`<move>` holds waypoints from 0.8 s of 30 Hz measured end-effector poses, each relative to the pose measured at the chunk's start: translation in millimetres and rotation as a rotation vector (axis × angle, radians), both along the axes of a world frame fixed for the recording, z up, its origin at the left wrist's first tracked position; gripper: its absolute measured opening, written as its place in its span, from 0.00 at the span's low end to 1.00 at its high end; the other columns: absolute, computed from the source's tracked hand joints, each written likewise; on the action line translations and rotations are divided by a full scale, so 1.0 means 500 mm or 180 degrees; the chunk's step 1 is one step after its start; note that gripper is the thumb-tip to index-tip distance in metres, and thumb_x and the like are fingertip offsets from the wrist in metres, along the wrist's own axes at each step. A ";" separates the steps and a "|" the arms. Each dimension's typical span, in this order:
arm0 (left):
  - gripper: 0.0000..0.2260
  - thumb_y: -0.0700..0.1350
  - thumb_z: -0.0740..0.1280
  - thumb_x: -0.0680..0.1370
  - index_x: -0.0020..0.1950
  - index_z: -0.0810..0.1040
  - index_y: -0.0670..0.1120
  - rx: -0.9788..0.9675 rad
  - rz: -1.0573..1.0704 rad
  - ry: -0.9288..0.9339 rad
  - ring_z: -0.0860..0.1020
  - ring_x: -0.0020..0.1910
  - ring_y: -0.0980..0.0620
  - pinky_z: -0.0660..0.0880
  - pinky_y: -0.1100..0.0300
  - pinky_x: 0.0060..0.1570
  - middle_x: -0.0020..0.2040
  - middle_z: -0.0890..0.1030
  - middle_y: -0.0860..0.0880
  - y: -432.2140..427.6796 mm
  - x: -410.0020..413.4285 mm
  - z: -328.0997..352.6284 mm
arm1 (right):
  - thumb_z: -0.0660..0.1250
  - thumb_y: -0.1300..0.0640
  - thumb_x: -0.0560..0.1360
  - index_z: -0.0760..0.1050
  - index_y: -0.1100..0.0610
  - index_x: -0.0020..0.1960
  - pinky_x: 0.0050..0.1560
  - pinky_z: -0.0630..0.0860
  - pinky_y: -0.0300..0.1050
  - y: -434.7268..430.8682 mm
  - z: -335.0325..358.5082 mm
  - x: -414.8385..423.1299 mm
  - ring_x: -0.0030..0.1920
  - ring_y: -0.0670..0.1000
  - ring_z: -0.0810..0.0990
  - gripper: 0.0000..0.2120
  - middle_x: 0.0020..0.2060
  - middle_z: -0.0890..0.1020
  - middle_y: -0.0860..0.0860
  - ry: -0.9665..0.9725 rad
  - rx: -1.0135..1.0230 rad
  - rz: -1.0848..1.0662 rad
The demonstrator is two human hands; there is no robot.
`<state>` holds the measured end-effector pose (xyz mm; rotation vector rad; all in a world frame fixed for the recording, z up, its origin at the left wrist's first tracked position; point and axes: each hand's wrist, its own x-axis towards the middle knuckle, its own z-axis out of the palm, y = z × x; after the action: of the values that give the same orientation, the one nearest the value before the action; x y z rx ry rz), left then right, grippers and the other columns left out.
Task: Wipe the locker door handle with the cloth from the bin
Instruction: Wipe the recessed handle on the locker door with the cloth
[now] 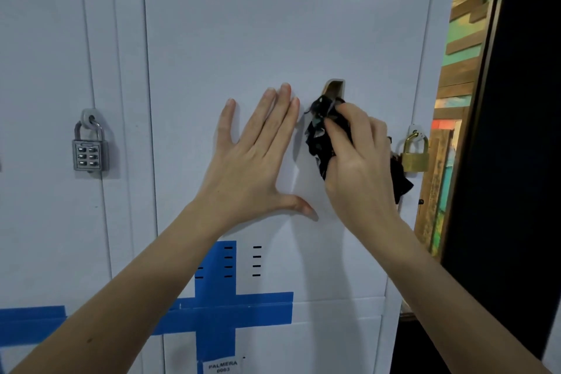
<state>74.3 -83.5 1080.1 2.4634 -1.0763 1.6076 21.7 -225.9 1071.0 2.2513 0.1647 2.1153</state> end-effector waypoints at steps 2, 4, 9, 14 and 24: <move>0.59 0.80 0.52 0.58 0.75 0.46 0.39 0.0011 0.0003 0.0004 0.48 0.75 0.47 0.39 0.41 0.70 0.76 0.49 0.43 0.000 0.000 0.000 | 0.54 0.69 0.74 0.75 0.67 0.59 0.50 0.72 0.51 -0.002 -0.010 0.002 0.51 0.56 0.68 0.17 0.59 0.76 0.60 0.0033 -0.0041 -0.0026; 0.59 0.80 0.51 0.58 0.75 0.46 0.39 0.0013 -0.0002 0.0009 0.47 0.75 0.47 0.37 0.41 0.70 0.76 0.49 0.43 0.000 0.001 0.001 | 0.58 0.70 0.74 0.76 0.67 0.58 0.50 0.72 0.52 -0.016 -0.039 -0.006 0.52 0.57 0.69 0.15 0.59 0.77 0.61 0.0144 -0.0236 -0.0107; 0.60 0.80 0.52 0.58 0.75 0.46 0.39 -0.0005 -0.0002 0.0006 0.47 0.75 0.48 0.38 0.42 0.70 0.76 0.49 0.43 0.001 -0.002 0.002 | 0.54 0.68 0.74 0.76 0.67 0.58 0.51 0.70 0.51 -0.016 -0.021 -0.010 0.52 0.57 0.69 0.17 0.58 0.77 0.61 0.0097 -0.0151 0.0011; 0.59 0.80 0.52 0.57 0.75 0.44 0.40 -0.0040 -0.0045 0.0024 0.47 0.75 0.48 0.37 0.42 0.70 0.76 0.48 0.44 0.001 -0.001 0.002 | 0.56 0.69 0.74 0.75 0.68 0.59 0.53 0.70 0.50 -0.016 -0.049 -0.001 0.51 0.57 0.68 0.16 0.59 0.76 0.61 0.0053 -0.0222 -0.0068; 0.59 0.80 0.51 0.57 0.75 0.45 0.41 -0.0045 -0.0061 0.0018 0.48 0.75 0.50 0.41 0.41 0.70 0.76 0.49 0.45 0.001 -0.002 0.003 | 0.51 0.63 0.78 0.74 0.65 0.62 0.52 0.70 0.51 -0.005 0.031 -0.009 0.52 0.57 0.67 0.19 0.61 0.74 0.59 -0.0064 -0.0048 0.0110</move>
<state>73.4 -82.8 1081.6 2.4395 -1.0805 1.5966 17.4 -228.5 1086.6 2.2341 0.2195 2.1452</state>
